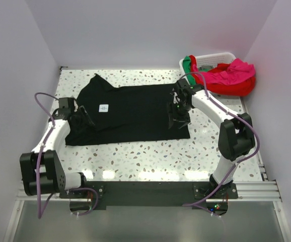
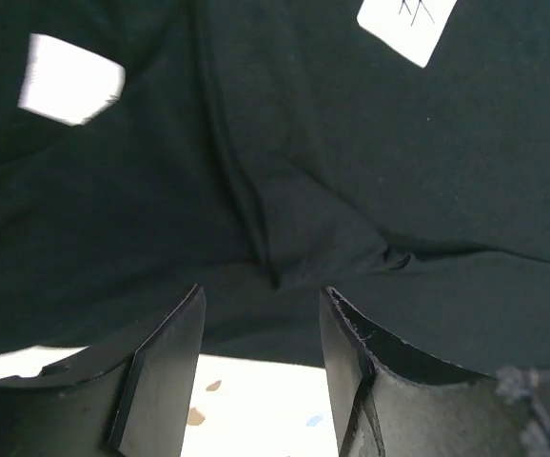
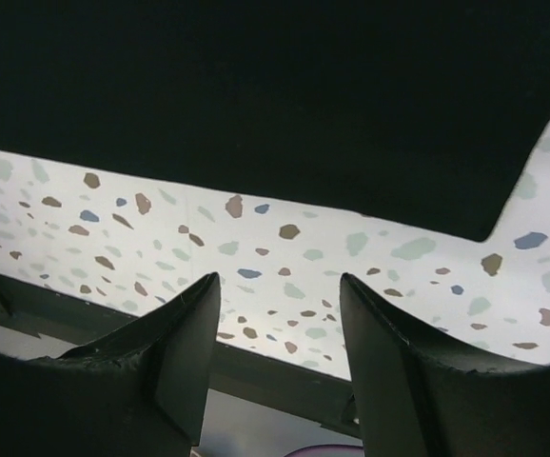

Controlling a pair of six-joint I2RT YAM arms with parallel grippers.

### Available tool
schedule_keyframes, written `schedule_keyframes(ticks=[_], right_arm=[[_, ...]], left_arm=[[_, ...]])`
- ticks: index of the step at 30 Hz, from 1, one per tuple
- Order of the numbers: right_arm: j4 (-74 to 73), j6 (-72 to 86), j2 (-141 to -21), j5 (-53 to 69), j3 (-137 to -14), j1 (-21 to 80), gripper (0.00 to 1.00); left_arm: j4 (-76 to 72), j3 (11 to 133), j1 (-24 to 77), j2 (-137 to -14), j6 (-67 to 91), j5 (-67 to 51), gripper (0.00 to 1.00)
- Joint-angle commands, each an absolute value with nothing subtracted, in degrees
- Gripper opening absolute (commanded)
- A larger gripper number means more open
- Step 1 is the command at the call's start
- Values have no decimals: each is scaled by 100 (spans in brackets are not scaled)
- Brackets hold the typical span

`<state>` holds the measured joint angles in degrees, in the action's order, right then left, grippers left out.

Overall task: Fold and stack the t-shirts
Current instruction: Fold the tshirt

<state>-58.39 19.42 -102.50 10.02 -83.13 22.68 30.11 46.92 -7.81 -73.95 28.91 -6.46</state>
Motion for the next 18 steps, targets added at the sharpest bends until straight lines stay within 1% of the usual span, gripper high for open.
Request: schedule_keyframes(ticks=[1,5,7,12,18], right_arm=[[-5642,2136,-10274,1248,-8376,2408,57],[-5669,2109,-10204,1204,-8367,2408,57],[-5660,2109,-10160,1169,-8332,2417,57],[-5722,2066,-10037,1063,-8279,2417,57],[-5757,2065,-10028,1028,-8297,2417,57]], left_arm=[[2347,4790,-572,-7751,3225,-861,56],[2180,4913,-440,-8068,3261,-765,56],[2241,5018,-369,-8252,3199,-493,57],[2224,5080,-299,-8560,3155,-247,58],[2189,5124,-237,-8710,3190,-123,58]])
